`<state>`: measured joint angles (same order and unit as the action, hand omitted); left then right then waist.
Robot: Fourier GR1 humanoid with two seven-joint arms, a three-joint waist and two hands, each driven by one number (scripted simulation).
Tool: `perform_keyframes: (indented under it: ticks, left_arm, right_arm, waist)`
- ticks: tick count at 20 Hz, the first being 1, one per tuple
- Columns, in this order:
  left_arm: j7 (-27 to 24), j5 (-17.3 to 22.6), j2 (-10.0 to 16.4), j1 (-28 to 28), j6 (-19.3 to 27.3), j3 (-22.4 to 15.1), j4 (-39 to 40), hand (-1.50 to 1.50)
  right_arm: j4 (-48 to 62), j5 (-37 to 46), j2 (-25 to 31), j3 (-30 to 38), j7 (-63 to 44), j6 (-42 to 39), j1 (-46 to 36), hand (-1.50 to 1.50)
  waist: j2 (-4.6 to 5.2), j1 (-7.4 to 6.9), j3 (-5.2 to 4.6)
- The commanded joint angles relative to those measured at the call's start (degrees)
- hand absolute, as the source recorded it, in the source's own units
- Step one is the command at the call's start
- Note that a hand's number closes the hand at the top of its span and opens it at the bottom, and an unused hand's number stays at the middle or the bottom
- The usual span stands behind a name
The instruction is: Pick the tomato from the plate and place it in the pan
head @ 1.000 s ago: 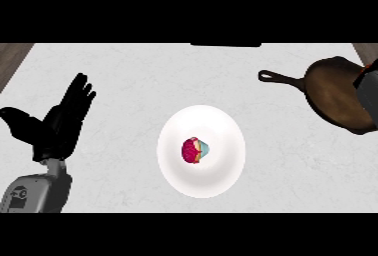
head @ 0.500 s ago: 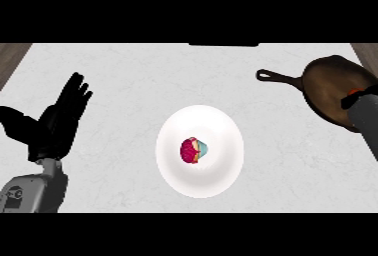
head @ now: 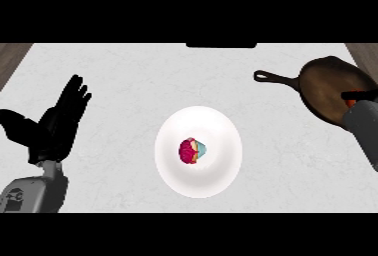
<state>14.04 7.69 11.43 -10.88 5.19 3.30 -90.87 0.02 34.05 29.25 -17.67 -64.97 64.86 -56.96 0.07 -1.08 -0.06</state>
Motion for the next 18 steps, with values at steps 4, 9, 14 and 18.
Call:
perform_keyframes:
  ticks: [4,9,14,18]
  left_arm:
    - [-0.2,-0.7,-0.8,0.6,1.4,0.2,0.5,0.00]
    - [0.0,0.0,1.2,3.4,0.6,2.2,0.2,0.00]
    - [0.5,0.1,1.0,3.2,1.0,2.6,0.5,0.00]
    - [-0.1,-0.6,0.2,3.8,1.2,1.5,-0.1,0.00]
  right_arm:
    - [-0.1,-0.4,-2.8,0.5,-9.8,20.4,-2.9,-1.50]
    - [-3.2,1.8,-5.0,-1.3,-9.7,20.6,-5.2,-1.50]
    - [-5.4,4.3,-11.0,-2.3,-10.3,20.8,-6.4,-1.50]
    - [-3.5,6.5,-13.9,-2.9,-11.4,20.9,-7.6,-1.50]
  waist:
    - [-1.22,2.45,-0.23]
    - [-2.58,3.93,-0.37]
    - [-2.84,5.25,-0.33]
    - [-2.92,5.73,-0.38]
